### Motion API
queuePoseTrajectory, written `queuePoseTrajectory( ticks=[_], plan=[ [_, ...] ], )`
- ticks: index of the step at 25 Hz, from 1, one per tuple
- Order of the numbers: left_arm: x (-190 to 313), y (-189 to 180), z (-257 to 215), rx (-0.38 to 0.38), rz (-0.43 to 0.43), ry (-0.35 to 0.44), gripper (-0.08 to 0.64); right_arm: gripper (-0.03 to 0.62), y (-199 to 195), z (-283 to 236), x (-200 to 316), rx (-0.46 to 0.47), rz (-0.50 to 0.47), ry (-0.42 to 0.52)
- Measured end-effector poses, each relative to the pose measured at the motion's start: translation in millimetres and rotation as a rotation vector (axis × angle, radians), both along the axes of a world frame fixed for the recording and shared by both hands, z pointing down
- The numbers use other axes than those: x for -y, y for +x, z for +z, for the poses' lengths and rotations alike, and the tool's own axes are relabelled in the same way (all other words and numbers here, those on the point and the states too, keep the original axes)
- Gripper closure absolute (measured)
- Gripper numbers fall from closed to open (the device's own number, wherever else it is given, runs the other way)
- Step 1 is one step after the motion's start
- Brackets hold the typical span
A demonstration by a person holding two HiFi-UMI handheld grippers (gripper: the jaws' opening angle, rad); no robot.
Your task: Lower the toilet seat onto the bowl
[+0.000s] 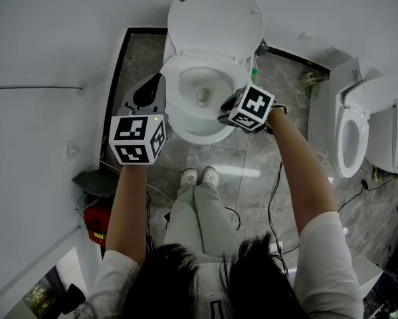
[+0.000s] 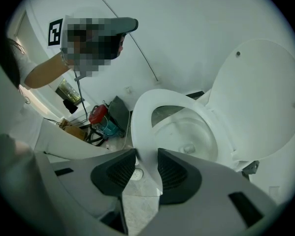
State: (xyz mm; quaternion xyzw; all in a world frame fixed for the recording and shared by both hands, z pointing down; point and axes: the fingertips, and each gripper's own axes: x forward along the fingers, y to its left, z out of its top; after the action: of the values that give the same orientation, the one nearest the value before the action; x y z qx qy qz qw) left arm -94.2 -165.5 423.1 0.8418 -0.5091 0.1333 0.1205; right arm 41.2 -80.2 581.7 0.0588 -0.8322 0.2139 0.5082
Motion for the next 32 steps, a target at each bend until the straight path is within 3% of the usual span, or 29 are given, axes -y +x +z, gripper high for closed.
queuePoseTrajectory(
  ticks=[14,23,32],
  plan=[
    [1.2,5.4,35.1,-0.006,0.01,-0.035,0.551,0.434,-5.6,41.3,-26.0,0.042,0.016,-0.063],
    [5.9,5.7,61.2,-0.001,0.022,-0.058,0.55,0.434,-8.5,67.9,-38.0,0.003,0.006,-0.123],
    [11.5,-2.2,75.0,0.028,0.037,-0.061,0.551,0.436,-13.6,92.9,-43.1,-0.028,0.089,-0.174]
  ],
)
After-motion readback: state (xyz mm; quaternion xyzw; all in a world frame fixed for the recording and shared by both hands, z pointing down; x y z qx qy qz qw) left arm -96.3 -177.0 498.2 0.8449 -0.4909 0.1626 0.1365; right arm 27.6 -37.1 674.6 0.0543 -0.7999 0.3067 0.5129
